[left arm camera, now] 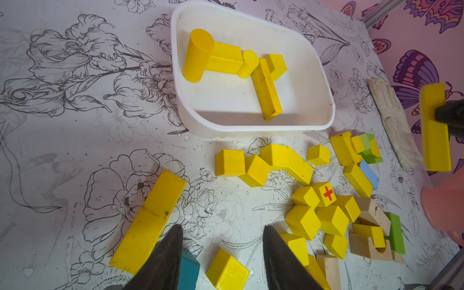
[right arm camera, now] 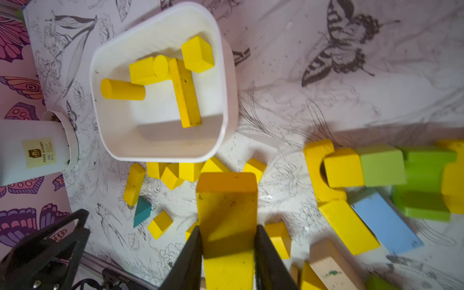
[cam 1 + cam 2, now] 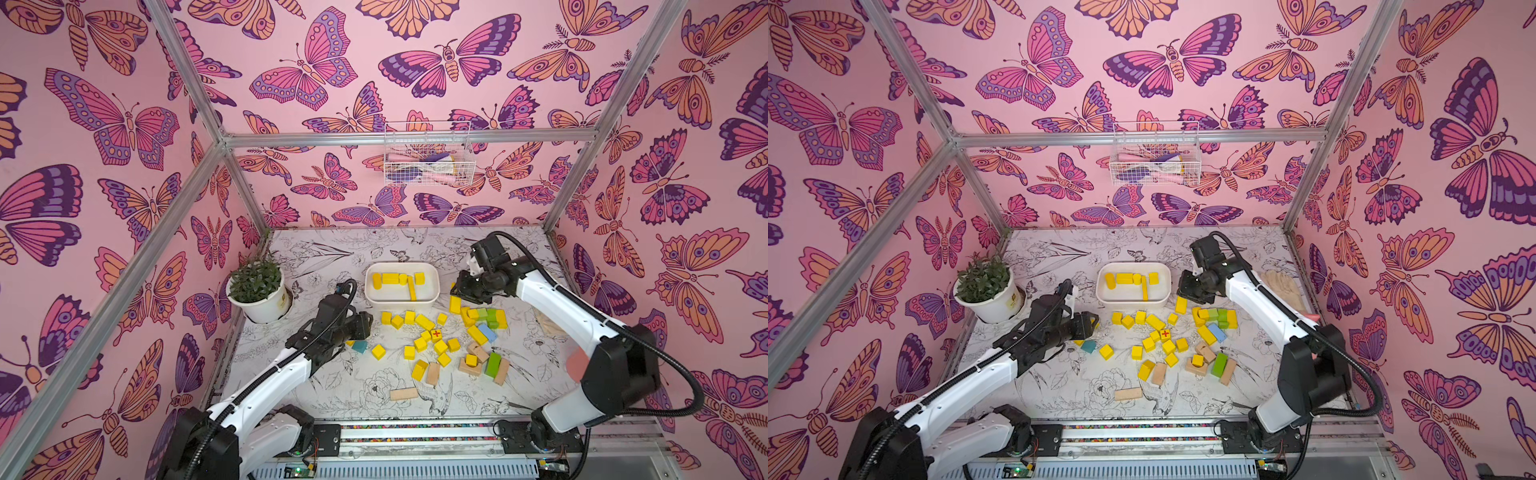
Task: Pick out the yellow building blocks
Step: Place the building block in the storage box.
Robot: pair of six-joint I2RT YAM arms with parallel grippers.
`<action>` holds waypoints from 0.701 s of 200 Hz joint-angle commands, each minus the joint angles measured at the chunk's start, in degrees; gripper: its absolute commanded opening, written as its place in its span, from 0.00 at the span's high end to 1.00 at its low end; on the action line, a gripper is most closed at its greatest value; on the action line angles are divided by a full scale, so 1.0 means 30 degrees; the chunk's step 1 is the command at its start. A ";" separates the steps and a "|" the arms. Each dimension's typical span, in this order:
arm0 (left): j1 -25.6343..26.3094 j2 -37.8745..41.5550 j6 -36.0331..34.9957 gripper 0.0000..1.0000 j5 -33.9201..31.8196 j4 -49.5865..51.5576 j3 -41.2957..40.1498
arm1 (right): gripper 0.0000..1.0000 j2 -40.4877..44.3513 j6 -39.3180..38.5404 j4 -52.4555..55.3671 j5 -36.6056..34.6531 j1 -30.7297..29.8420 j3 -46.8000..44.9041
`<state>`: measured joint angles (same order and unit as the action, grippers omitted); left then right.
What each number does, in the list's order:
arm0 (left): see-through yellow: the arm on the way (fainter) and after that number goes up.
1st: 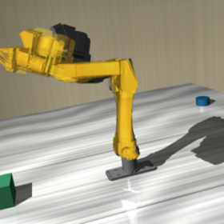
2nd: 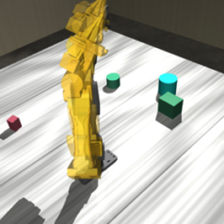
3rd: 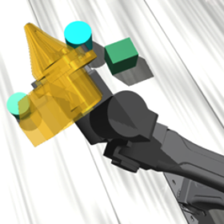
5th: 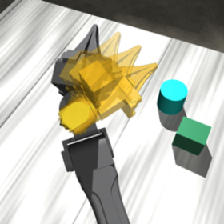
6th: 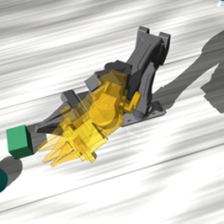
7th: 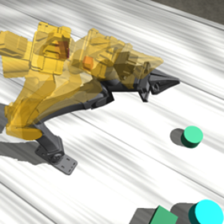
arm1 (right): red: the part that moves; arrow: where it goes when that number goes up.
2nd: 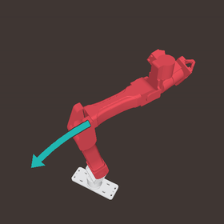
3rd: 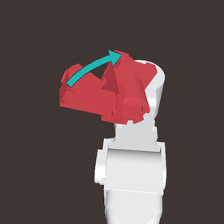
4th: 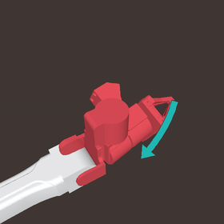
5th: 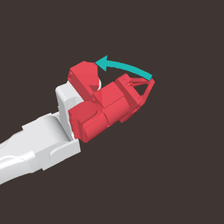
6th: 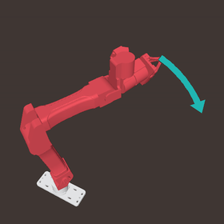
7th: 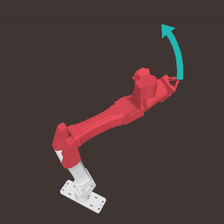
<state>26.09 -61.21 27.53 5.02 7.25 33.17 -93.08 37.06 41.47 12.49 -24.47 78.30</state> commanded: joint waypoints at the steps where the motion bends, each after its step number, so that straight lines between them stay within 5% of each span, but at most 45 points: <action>1: -0.0228 0.0175 0.0101 0.48 0.0304 -0.0308 -0.0304 | 0.90 -0.1826 -0.1262 0.1071 -0.0607 -0.0507 0.2597; 140: -0.0346 -0.0482 0.0045 0.48 0.0869 -0.0576 -0.0158 | 0.88 -1.0784 -0.3952 0.3531 -0.2602 -0.1131 1.2944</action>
<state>25.50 -62.06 27.53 6.68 6.46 33.06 -122.65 28.01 48.95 7.60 -27.42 113.03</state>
